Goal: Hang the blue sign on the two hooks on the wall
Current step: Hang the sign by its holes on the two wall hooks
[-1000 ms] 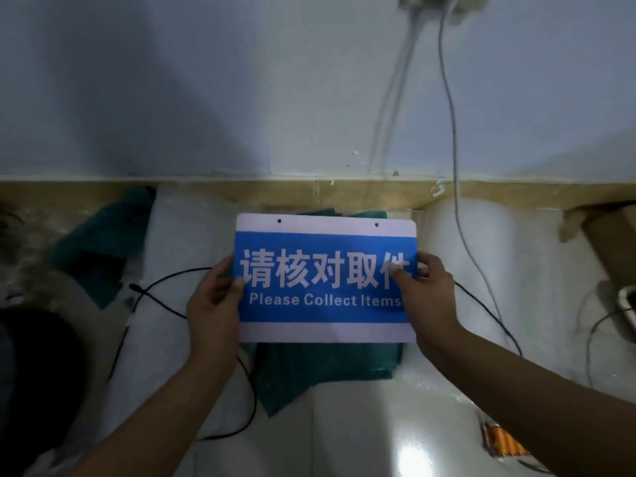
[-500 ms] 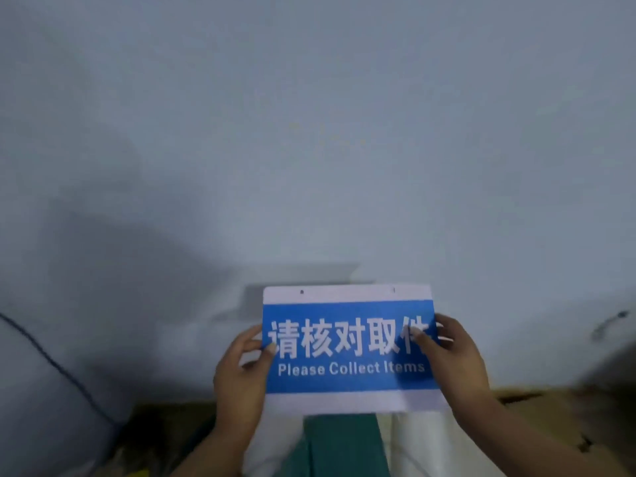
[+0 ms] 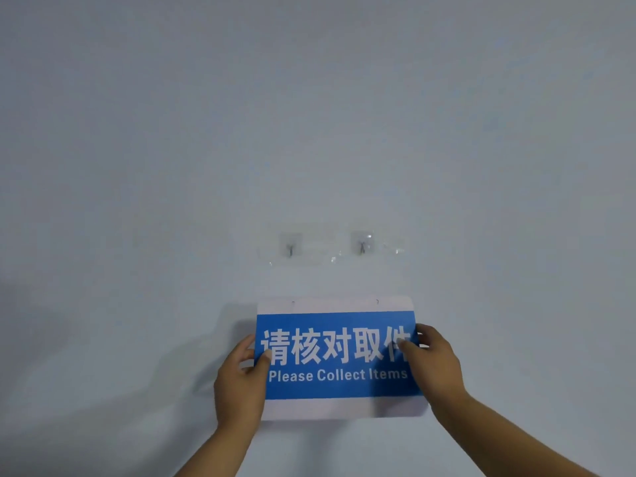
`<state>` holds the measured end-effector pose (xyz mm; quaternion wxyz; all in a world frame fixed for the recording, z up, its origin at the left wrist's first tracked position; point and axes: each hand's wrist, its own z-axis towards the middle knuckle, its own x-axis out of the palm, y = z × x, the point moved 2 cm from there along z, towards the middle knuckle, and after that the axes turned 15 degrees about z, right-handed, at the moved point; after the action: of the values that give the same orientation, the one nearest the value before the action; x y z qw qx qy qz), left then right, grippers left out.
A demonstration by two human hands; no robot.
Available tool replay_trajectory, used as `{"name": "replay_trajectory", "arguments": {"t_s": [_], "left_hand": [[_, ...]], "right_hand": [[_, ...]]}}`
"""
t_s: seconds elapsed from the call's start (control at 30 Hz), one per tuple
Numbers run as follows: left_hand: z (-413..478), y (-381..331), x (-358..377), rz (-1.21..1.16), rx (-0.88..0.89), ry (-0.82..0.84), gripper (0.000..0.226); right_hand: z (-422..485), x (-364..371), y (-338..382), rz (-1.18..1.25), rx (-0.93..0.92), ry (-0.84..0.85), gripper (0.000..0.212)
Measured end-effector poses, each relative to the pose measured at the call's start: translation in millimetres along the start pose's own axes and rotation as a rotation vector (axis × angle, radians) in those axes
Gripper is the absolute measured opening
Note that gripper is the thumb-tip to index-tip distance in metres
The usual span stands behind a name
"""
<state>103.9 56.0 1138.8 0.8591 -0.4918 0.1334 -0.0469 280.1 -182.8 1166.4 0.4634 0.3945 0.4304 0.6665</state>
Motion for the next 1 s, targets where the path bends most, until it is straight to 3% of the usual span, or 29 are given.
{"name": "replay_trajectory", "arguments": {"t_s": [0.1, 0.33, 0.7, 1.0], "left_hand": [[18, -25, 7, 0.005, 0.011, -0.025, 0.035], [60, -58, 17, 0.075, 0.078, -0.058, 0.031], [109, -68, 23, 0.164, 0.107, -0.075, 0.026], [113, -70, 40, 0.207, 0.185, -0.068, 0.025]], "right_hand": [[18, 11, 33, -0.026, -0.049, -0.017, 0.038], [47, 34, 70, -0.036, -0.096, 0.027, 0.035], [93, 61, 64, -0.055, -0.053, 0.052, 0.044], [111, 57, 53, -0.081, -0.026, 0.018, 0.033]]}}
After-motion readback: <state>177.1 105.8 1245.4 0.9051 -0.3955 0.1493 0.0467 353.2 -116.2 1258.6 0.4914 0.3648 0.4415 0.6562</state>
